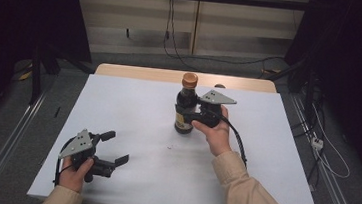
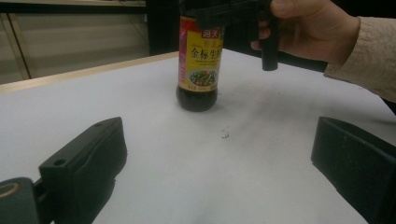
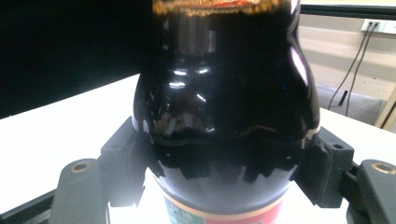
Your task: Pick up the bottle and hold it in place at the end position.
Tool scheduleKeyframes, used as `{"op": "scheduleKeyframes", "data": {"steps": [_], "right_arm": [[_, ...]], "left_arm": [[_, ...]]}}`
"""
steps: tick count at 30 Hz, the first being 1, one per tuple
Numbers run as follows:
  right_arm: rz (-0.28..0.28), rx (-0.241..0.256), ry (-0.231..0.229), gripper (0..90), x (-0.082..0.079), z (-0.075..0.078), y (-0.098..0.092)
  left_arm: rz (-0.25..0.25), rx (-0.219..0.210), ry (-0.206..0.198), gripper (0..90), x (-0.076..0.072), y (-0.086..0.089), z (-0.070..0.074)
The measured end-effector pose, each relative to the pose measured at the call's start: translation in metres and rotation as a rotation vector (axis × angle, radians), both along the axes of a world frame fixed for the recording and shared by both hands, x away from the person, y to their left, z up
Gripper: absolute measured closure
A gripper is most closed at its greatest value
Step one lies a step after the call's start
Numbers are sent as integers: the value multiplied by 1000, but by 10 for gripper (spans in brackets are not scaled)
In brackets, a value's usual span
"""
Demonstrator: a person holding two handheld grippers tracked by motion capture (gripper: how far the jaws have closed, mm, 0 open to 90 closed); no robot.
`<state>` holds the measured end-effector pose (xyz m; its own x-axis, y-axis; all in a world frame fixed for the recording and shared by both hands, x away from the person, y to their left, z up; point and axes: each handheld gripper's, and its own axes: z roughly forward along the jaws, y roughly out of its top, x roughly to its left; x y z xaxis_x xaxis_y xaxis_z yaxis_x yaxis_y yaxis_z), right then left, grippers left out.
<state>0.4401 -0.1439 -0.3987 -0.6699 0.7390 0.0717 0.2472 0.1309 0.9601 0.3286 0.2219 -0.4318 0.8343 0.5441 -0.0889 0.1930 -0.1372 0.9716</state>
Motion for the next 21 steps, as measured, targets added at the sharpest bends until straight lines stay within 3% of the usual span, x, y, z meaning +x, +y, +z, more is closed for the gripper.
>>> {"op": "scheduleKeyframes", "data": {"steps": [16, 21], "right_arm": [[51, -28, -15, 285, 3, -1, -5], [16, -17, 3, 279, 1, 0, -1]], "left_arm": [[-2, 8, -3, 31, 0, -1, 0], [3, 2, -7, 31, -1, -2, 0]]}}
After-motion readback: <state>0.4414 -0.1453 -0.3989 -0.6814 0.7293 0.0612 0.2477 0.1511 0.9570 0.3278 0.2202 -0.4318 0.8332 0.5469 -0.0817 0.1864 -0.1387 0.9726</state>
